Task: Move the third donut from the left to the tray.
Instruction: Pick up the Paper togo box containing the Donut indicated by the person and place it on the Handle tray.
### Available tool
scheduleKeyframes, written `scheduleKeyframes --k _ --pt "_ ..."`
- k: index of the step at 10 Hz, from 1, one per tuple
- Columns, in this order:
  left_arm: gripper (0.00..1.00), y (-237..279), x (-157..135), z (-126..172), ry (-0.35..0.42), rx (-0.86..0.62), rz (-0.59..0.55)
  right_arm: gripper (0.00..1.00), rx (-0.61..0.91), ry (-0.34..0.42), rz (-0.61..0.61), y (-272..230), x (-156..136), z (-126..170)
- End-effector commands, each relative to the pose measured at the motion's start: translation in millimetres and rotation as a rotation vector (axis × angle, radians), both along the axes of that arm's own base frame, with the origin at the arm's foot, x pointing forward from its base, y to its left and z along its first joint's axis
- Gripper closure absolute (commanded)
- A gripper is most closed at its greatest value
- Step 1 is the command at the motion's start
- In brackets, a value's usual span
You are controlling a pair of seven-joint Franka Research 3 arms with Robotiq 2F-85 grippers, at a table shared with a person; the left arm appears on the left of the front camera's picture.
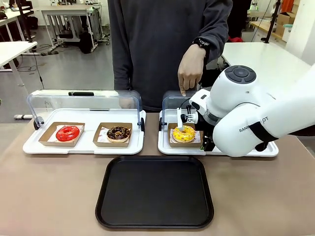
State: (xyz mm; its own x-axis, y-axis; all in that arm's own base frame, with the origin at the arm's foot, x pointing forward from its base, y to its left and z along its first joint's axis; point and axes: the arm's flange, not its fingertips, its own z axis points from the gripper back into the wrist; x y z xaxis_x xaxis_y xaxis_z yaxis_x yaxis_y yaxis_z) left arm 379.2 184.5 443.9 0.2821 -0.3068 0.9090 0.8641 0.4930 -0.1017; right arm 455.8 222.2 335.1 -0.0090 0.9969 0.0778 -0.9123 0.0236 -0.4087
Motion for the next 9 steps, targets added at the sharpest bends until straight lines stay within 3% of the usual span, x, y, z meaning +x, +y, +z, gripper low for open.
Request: scheduleKeyframes --k 1,2,3,9 --pt "0.0 0.0 -1.2 0.9 -0.006 -0.01 -0.004 0.0 -0.004 -0.062 -0.013 13.5 6.1 -9.6" --pt "0.0 0.0 -1.2 0.9 -0.006 -0.01 -0.004 0.0 0.005 -0.058 -0.044 15.8 8.6 -9.2" --pt "0.0 0.0 -1.2 0.9 -0.006 -0.01 -0.004 0.0 -0.002 -0.014 0.006 0.6 3.5 -1.0" --pt "0.0 0.0 -1.2 0.9 -0.006 -0.01 -0.004 0.0 0.02 -0.006 -0.039 -1.1 27.3 -17.6"
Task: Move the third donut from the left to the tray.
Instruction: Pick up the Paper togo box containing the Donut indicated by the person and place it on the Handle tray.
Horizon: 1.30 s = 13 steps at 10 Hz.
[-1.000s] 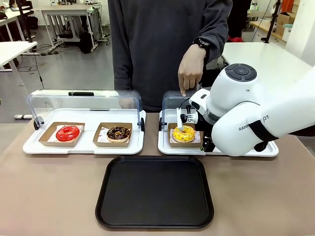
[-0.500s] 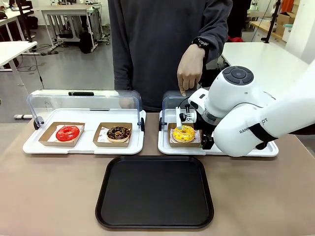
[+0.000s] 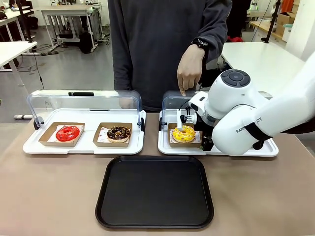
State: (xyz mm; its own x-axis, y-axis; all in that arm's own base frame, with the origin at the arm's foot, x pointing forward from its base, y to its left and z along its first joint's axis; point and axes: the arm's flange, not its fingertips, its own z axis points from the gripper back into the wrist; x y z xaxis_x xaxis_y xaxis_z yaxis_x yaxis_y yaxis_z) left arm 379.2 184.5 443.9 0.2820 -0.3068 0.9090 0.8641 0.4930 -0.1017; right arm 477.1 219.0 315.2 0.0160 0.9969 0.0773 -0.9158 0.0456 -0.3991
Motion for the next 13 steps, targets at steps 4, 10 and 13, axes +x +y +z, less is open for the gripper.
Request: scheduleKeyframes --k 4,10,13 --pt "0.0 0.0 -1.2 0.9 -0.006 -0.01 -0.004 0.0 0.025 0.007 -0.007 2.2 13.9 -8.7" --pt "0.0 0.0 -1.2 0.9 -0.006 -0.01 -0.004 1.0 0.011 0.047 -0.029 5.2 14.7 -8.7" --pt "0.0 0.0 -1.2 0.9 -0.006 -0.01 -0.004 0.94 -0.007 0.068 -0.026 6.4 14.3 -8.2"
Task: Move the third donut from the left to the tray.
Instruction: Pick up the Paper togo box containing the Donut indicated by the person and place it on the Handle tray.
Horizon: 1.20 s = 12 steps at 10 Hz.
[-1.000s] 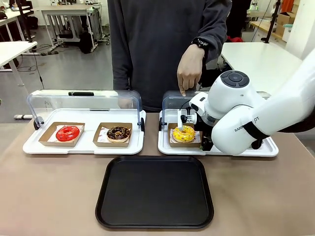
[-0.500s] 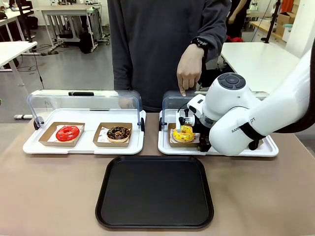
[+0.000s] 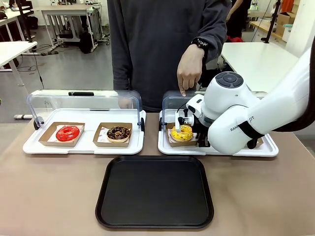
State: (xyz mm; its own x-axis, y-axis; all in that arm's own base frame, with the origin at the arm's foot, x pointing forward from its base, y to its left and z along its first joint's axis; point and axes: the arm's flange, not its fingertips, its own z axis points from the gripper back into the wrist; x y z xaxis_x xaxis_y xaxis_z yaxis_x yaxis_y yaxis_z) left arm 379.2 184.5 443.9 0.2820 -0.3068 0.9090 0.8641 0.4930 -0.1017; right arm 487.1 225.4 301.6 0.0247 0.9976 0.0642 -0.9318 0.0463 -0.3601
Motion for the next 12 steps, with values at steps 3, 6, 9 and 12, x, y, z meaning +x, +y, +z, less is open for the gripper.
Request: scheduleKeyframes --k 3,6,9,12 --pt "0.0 0.0 -1.2 0.9 -0.006 -0.01 -0.004 1.0 -0.006 0.041 -0.027 0.2 3.2 6.4" --pt "0.0 0.0 -1.2 0.9 -0.006 -0.01 -0.004 1.0 0.0 0.052 -0.033 -1.2 3.0 4.5" --pt "0.0 0.0 -1.2 0.9 -0.006 -0.01 -0.004 1.0 -0.005 0.032 -0.025 -0.6 -0.8 -2.4" --pt "0.0 0.0 -1.2 0.9 -0.006 -0.01 -0.004 0.98 -0.011 0.072 -0.018 2.6 2.0 0.1"
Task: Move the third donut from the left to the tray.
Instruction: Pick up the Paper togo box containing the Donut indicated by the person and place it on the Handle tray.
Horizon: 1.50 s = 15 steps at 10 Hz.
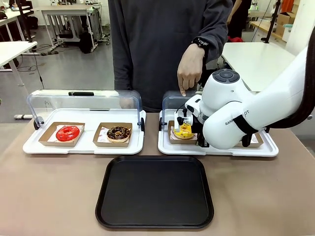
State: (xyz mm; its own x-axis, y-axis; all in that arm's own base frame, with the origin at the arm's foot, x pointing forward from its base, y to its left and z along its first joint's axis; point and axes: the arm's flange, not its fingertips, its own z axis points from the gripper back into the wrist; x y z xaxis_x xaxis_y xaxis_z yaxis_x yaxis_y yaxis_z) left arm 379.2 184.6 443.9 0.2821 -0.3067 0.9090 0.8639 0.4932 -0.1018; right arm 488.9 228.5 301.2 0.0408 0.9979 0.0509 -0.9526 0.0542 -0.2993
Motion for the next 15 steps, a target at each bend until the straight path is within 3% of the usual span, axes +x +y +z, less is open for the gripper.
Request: scheduleKeyframes --k 1,5,10,15 --pt "0.0 -0.1 -1.2 0.9 -0.006 -0.01 -0.004 0.98 0.014 -0.026 -0.025 -1.6 -9.4 14.8" --pt "0.0 -0.1 -1.2 0.9 -0.006 -0.01 -0.004 0.98 0.004 -0.095 -0.063 5.8 -40.2 63.3" --pt "0.0 -0.1 -1.2 0.9 -0.006 -0.01 -0.004 0.98 -0.013 -0.045 -0.127 18.0 -95.5 109.8" --pt "0.0 -0.1 -1.2 0.9 -0.006 -0.01 -0.004 0.98 0.037 -0.006 -0.071 49.4 -163.8 116.2"
